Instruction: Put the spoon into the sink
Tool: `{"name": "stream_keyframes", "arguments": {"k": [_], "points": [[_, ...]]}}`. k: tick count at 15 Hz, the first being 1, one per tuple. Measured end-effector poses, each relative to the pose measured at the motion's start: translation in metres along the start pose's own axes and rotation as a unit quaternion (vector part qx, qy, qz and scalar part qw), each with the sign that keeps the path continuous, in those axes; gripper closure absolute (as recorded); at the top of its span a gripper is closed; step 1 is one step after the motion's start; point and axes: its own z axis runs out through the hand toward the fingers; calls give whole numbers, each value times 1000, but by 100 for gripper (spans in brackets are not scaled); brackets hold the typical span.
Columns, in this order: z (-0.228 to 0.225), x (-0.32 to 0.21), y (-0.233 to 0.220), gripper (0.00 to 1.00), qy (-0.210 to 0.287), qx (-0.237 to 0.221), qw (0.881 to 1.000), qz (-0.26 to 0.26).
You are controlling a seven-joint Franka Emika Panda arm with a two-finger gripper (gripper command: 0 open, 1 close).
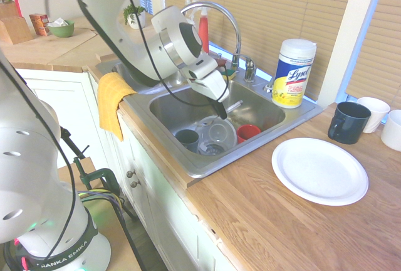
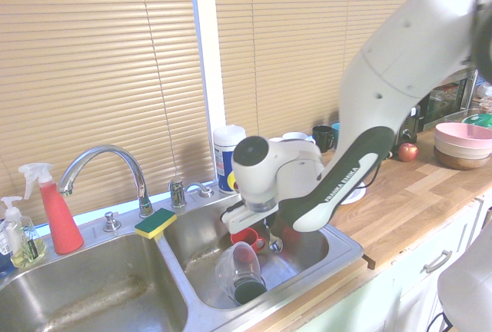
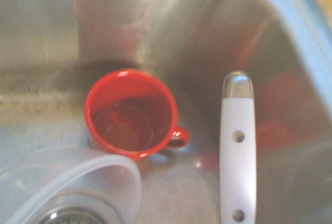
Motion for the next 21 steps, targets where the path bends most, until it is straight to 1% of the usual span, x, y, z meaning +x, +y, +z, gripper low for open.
{"name": "stream_keyframes", "arguments": {"k": [4,7,8,11,13,17,18,21], "points": [[37,-8,-25,100,-24,-25,999,-13],[69,-17,-45,100,-62,-43,996,-43],[78,-15,-51,100,-71,-45,995,-52],[94,-5,-63,100,-92,-26,992,-86],[104,-3,-68,100,-104,-24,989,-103],[124,-1,-78,100,-124,-35,986,-110],[128,-2,-80,0,-126,-37,985,-111],[129,-2,-83,0,-127,-42,984,-116]]}}
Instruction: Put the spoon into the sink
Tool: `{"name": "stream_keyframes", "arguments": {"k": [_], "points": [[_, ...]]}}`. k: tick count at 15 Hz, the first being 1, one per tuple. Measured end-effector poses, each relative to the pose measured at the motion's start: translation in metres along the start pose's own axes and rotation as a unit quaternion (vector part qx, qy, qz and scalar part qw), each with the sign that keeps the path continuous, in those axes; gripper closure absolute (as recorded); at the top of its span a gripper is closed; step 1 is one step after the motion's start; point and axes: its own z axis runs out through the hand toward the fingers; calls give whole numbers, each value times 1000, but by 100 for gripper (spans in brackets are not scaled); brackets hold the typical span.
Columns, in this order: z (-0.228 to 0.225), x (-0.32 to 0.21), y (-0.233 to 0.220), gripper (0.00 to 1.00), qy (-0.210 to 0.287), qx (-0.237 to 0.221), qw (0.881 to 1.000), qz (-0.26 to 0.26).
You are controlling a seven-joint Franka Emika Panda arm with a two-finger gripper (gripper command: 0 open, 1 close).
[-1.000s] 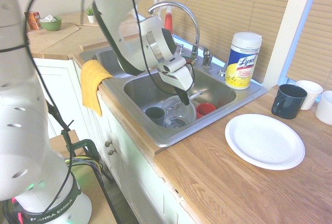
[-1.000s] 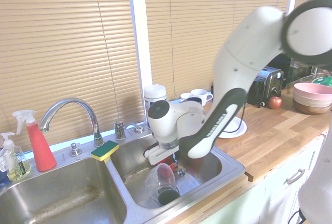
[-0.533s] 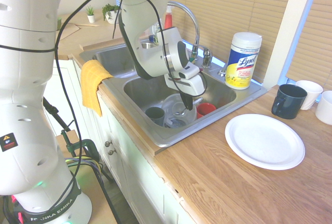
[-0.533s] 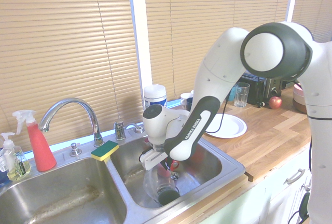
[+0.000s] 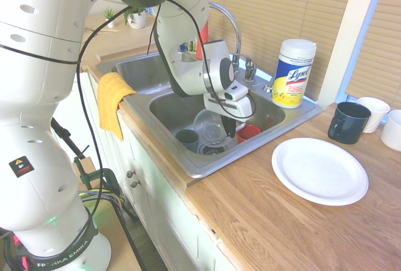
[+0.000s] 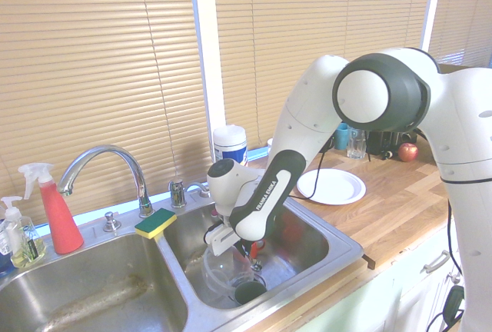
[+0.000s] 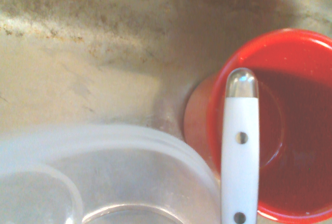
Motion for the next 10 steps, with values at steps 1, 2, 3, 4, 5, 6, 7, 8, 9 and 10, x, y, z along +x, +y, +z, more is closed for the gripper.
{"name": "stream_keyframes", "arguments": {"k": [1,2,3,4,5,6,7,8,9,10], "points": [[0,0,0,0,1,-1,1000,0],[0,0,0,0,2,-2,1000,-1],[0,0,-1,0,4,-2,1000,-1],[-2,0,-1,0,7,0,1000,-3],[-5,0,-1,0,11,3,1000,-4],[-8,-1,-1,0,13,4,1000,-6],[-11,-1,0,0,15,5,1000,-6],[-14,0,1,0,18,6,1000,-8],[-18,-1,2,0,22,8,1000,-10],[-23,-3,6,0,28,13,999,-13]]}}
